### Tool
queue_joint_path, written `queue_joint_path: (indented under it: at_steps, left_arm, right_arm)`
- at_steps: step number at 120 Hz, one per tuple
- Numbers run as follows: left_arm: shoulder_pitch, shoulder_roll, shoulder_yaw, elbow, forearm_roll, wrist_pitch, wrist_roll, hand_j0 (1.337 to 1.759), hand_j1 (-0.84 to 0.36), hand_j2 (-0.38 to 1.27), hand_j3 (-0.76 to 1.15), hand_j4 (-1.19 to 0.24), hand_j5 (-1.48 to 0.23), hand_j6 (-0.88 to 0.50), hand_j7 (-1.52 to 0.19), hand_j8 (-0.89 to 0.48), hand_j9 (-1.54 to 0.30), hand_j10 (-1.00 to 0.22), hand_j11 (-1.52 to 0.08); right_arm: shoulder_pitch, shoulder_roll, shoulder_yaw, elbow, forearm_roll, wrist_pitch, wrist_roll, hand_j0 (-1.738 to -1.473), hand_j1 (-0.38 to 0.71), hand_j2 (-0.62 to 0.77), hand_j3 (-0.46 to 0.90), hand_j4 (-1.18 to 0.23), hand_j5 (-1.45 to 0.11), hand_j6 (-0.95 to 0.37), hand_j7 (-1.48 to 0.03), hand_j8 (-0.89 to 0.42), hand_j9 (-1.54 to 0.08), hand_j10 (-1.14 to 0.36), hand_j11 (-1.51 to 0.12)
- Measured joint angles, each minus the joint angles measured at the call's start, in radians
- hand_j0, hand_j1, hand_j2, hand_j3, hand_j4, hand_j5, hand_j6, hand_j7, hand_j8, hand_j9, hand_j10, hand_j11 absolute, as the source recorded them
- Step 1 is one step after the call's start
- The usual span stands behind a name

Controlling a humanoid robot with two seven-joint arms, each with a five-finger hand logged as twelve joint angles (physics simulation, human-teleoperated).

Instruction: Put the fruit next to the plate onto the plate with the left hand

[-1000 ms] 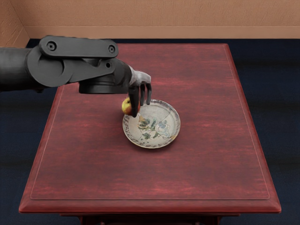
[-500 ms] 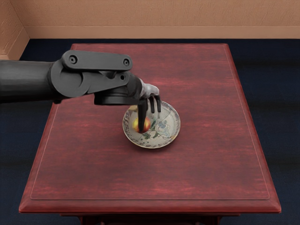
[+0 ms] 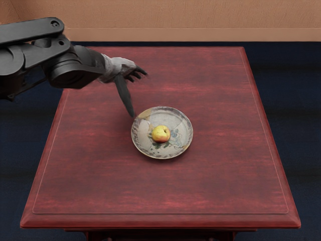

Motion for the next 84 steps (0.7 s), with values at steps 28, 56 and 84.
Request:
queue_joint_path:
  at_steps: [28,56,84]
  left_arm:
    - [0.176,0.103,-0.118,0.020,-0.098,-0.003,0.000,1.658,0.31,0.01,0.00,-0.03,-0.04,-0.03,-0.04,-0.03,-0.04,-0.03,-0.04]
    - [0.341,0.121,-0.395,0.180,-0.114,-0.138,0.000,1.658,0.32,0.01,0.00,-0.02,-0.03,-0.02,-0.03,-0.02,-0.03,-0.02,-0.03]
    - [0.350,0.203,-0.503,0.215,-0.186,-0.262,0.000,1.658,0.33,0.00,0.00,-0.02,-0.02,-0.02,-0.02,-0.02,-0.02,-0.02,-0.02]
  right_arm:
    - [0.000,0.000,0.000,0.000,0.000,0.000,0.000,-1.658,-0.35,0.00,0.00,0.00,0.00,0.00,0.00,0.00,0.00,0.00,0.00]
    - [0.000,0.000,0.000,0.000,-0.001,0.000,0.000,-1.658,-0.35,0.00,0.00,0.00,0.00,0.00,0.00,0.00,0.00,0.00,0.00]
    - [0.000,0.000,0.000,0.000,-0.001,0.000,0.000,-1.658,-0.35,0.00,0.00,0.00,0.00,0.00,0.00,0.00,0.00,0.00,0.00]
